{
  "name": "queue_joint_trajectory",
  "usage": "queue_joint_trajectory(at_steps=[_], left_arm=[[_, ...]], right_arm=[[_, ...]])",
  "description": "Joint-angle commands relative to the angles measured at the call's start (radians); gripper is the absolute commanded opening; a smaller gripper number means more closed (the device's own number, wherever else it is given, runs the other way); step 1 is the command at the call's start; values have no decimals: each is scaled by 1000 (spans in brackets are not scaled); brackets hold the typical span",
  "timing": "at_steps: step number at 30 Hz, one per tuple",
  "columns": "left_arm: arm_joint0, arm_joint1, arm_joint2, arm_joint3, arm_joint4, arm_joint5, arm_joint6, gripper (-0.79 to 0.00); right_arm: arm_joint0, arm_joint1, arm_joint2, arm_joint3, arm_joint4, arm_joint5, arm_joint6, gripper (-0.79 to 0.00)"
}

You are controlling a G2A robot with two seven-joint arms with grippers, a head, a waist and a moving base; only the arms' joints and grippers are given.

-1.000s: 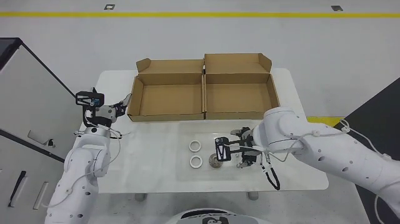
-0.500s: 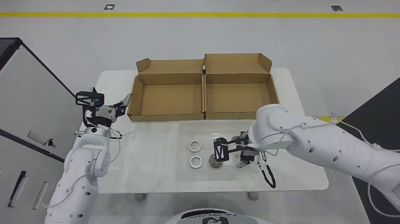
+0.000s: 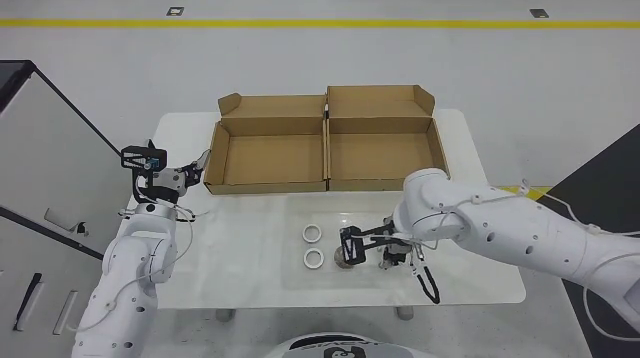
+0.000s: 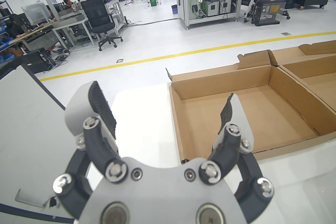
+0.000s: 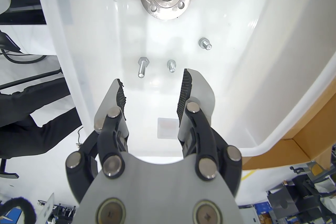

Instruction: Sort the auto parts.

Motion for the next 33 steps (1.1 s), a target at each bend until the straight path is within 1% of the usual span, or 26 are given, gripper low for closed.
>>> queue_joint_trajectory(at_steps=[1,2,7,18,33], left_arm=[[0,0,0,0,0,0,0,0],[0,0,0,0,0,0,0,0],[0,0,0,0,0,0,0,0],[0,0,0,0,0,0,0,0],[0,0,0,0,0,0,0,0]], right_arm=[[-5,-4,0,6,-3,-1,-1,-382],[-8,-6,0,11,-4,-1,-1,-397],[-16,-17,0,29,-6,0,0,-413],[-33,-35,0,40,-11,17,17,-416],[-44,-46,0,61,-17,26,26,-431]])
